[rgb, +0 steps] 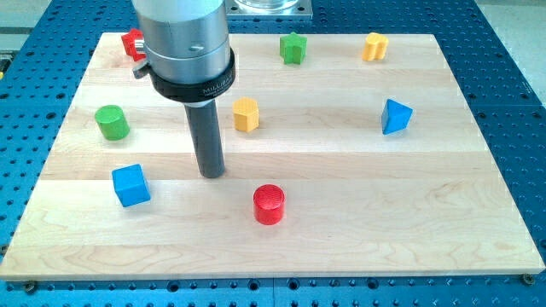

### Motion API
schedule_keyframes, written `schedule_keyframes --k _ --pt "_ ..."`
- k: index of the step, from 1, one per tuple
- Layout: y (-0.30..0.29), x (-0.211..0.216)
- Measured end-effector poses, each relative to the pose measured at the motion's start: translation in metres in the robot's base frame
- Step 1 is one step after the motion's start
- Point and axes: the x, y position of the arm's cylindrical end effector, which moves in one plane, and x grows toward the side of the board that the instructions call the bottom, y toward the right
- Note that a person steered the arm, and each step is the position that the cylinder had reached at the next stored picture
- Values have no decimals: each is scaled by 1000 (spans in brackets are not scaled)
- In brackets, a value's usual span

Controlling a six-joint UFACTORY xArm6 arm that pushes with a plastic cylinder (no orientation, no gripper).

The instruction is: Move the cube bottom of the green circle

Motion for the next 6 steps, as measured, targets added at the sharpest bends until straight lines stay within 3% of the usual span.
schedule_keyframes --k 1,2,4,6 --pt "-77 24" --pt "-109 26" --pt "-102 -76" --pt "-65 -117"
